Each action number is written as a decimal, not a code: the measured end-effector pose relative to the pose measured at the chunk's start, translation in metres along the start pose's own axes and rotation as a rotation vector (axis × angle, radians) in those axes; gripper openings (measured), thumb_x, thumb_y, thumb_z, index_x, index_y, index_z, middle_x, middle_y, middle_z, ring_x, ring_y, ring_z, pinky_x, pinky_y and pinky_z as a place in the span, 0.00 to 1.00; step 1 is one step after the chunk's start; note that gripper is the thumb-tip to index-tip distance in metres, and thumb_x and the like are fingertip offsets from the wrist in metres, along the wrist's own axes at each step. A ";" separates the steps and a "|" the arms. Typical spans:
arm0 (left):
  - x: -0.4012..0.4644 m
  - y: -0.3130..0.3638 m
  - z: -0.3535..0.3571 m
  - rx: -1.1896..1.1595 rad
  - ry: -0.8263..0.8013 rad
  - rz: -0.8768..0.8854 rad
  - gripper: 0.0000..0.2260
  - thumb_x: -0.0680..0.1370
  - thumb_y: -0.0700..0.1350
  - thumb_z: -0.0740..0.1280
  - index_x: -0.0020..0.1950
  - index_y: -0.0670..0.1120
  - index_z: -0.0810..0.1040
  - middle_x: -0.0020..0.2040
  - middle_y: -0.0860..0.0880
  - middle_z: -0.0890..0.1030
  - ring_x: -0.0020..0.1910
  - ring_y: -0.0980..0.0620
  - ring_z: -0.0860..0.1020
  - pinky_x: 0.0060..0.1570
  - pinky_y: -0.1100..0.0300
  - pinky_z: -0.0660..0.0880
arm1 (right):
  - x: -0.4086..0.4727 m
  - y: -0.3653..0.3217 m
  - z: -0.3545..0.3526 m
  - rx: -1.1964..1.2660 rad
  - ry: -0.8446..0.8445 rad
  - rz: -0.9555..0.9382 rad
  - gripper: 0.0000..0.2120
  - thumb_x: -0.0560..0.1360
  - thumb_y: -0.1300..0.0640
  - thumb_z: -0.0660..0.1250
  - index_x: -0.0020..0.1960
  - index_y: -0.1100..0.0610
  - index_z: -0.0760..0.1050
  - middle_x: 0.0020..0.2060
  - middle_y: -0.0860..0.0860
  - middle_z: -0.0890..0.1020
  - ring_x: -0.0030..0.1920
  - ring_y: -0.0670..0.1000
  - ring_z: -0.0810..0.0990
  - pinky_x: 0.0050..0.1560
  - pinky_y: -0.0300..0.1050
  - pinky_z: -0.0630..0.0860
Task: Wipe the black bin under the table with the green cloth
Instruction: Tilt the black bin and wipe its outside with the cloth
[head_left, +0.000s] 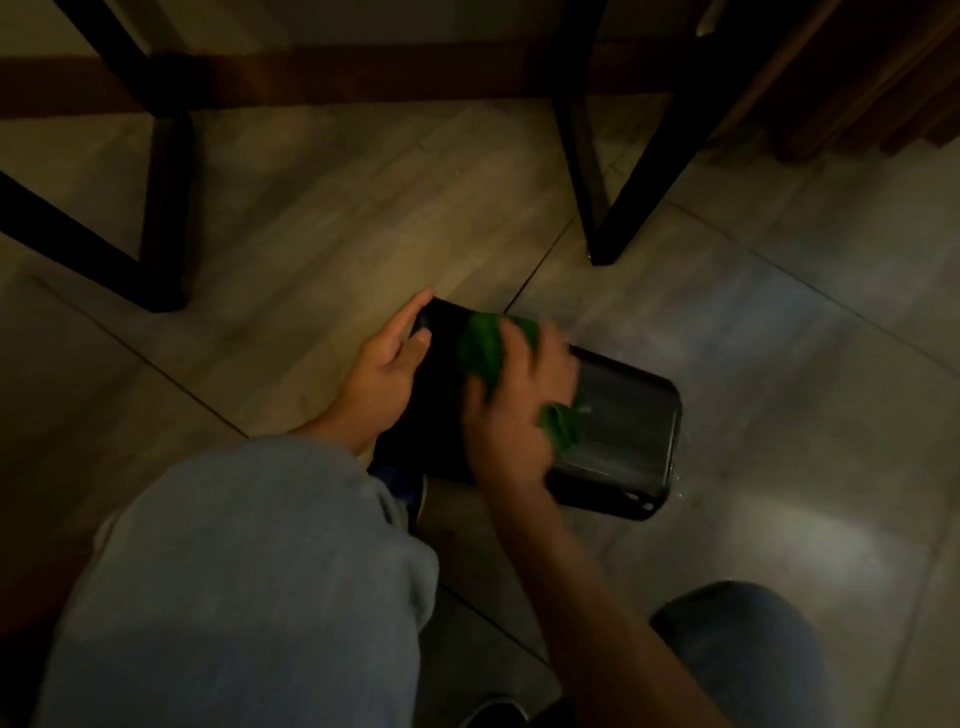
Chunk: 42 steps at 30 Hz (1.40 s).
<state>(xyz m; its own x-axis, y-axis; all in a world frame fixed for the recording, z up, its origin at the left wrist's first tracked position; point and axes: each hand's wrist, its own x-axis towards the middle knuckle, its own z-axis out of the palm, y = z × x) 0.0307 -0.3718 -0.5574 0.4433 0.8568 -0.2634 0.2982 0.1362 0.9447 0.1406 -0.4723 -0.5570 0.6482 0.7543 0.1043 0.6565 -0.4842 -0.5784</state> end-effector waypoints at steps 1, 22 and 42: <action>0.001 0.000 0.000 0.003 -0.006 -0.007 0.21 0.86 0.34 0.57 0.80 0.41 0.64 0.75 0.50 0.70 0.66 0.69 0.75 0.73 0.70 0.66 | 0.000 -0.015 0.011 0.005 -0.002 -0.065 0.29 0.74 0.51 0.69 0.74 0.53 0.72 0.75 0.62 0.71 0.76 0.66 0.67 0.78 0.68 0.62; 0.045 0.118 -0.011 0.274 -0.446 0.025 0.26 0.84 0.38 0.64 0.78 0.57 0.62 0.54 0.40 0.85 0.52 0.45 0.81 0.54 0.53 0.79 | 0.032 0.010 -0.030 0.507 0.158 0.049 0.29 0.77 0.50 0.63 0.78 0.50 0.66 0.81 0.54 0.64 0.79 0.57 0.66 0.74 0.65 0.68; 0.010 0.097 0.001 0.391 -0.293 0.355 0.19 0.87 0.39 0.56 0.79 0.40 0.66 0.75 0.50 0.72 0.74 0.61 0.71 0.75 0.69 0.63 | 0.062 -0.024 -0.027 0.443 0.299 -0.033 0.27 0.79 0.49 0.63 0.78 0.53 0.69 0.80 0.56 0.67 0.79 0.60 0.67 0.74 0.68 0.66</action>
<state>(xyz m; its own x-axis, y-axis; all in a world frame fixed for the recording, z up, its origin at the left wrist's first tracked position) 0.0647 -0.3506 -0.4680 0.7705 0.6361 -0.0410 0.3540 -0.3735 0.8574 0.1754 -0.4253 -0.5148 0.7539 0.5755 0.3168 0.4946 -0.1798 -0.8503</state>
